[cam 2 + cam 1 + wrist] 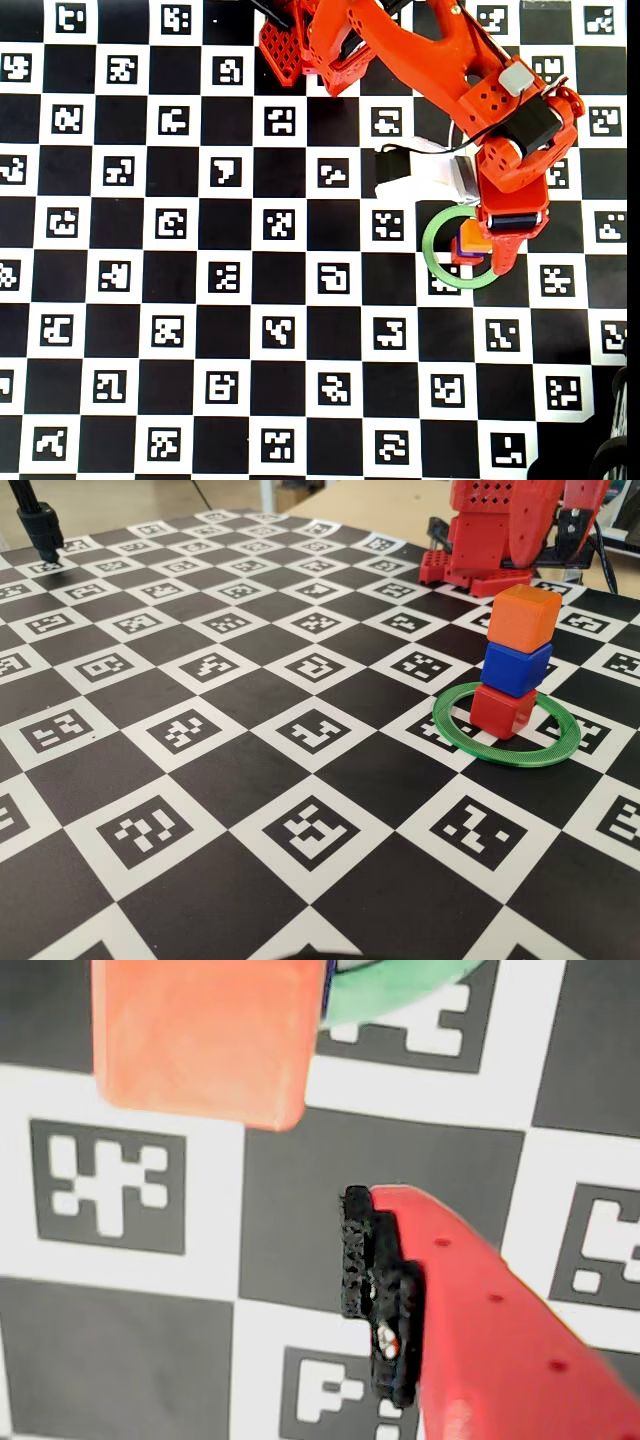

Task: Grab the red cube then put it in the green circle then put the blue cube on top and finally the orange cube on top

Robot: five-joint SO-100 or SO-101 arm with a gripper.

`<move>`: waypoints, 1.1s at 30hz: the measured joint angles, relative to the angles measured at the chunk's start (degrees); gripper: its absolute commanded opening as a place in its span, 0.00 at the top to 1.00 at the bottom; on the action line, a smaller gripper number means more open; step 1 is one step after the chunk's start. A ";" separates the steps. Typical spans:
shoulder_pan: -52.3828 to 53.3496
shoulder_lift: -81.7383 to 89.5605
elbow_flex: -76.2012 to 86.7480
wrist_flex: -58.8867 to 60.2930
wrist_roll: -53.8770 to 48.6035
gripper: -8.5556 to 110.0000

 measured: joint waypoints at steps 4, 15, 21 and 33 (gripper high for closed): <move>3.16 0.09 -3.52 3.60 -0.97 0.61; 15.64 7.65 -4.66 9.58 -16.79 0.63; 23.29 16.00 1.49 7.12 -29.53 0.64; 33.75 37.97 24.87 -9.23 -57.22 0.64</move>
